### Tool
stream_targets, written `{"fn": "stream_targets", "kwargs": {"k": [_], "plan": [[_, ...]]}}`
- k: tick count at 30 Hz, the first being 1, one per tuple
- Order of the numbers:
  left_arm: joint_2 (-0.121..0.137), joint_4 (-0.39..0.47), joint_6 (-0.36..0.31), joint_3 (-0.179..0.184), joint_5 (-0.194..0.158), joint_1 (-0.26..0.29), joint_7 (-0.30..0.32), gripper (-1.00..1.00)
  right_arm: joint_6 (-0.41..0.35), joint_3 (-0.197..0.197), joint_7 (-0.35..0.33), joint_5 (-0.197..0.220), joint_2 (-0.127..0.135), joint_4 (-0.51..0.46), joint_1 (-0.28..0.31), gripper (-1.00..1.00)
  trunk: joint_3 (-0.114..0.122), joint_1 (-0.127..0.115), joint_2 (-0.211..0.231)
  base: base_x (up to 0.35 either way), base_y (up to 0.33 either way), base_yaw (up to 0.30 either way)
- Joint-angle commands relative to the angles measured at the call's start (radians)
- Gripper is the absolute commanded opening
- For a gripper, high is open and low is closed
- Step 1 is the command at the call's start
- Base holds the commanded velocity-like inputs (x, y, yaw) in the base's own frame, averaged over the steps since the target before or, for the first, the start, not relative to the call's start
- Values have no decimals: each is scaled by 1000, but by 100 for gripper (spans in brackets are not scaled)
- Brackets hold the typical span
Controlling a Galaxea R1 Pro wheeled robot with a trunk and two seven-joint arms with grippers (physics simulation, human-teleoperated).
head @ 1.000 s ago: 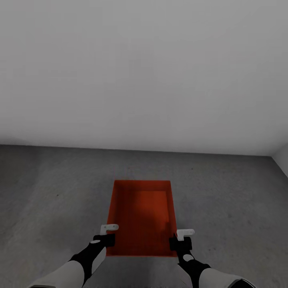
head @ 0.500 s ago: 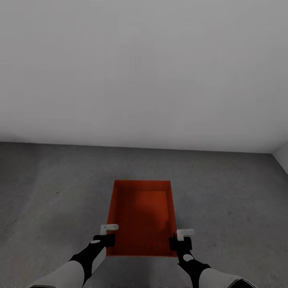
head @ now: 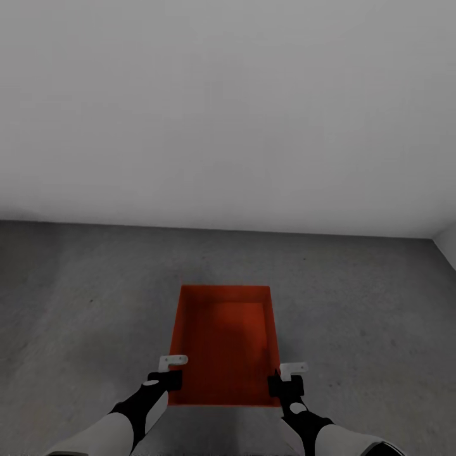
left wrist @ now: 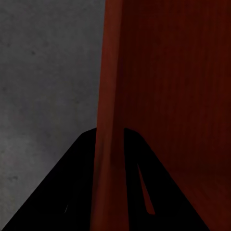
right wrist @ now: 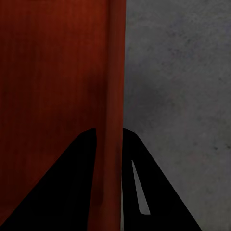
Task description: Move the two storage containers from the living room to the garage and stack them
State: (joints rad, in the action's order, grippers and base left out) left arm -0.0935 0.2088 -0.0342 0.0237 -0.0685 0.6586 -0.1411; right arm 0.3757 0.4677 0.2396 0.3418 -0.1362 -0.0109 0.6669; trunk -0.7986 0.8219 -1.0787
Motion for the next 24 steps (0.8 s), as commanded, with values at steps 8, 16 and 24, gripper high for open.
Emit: {"fn": "stream_targets", "kwargs": {"k": [8, 16, 24], "plan": [[0, 4, -4, -19, -1, 0, -7, -100, 4, -27, 4, 14, 0, 2, 0, -100, -12, 4, -7, 0, 0, 0], [0, 3, -4, -19, -1, 0, -6, -100, 5, -27, 4, 14, 0, 2, 0, -100, -38, 34, -63, 0, 0, 0], [0, 4, -4, -19, -1, 0, -6, -100, 5, -28, 4, 14, 0, 2, 0, -100, -63, 65, -119, 0, 0, 0]]}}
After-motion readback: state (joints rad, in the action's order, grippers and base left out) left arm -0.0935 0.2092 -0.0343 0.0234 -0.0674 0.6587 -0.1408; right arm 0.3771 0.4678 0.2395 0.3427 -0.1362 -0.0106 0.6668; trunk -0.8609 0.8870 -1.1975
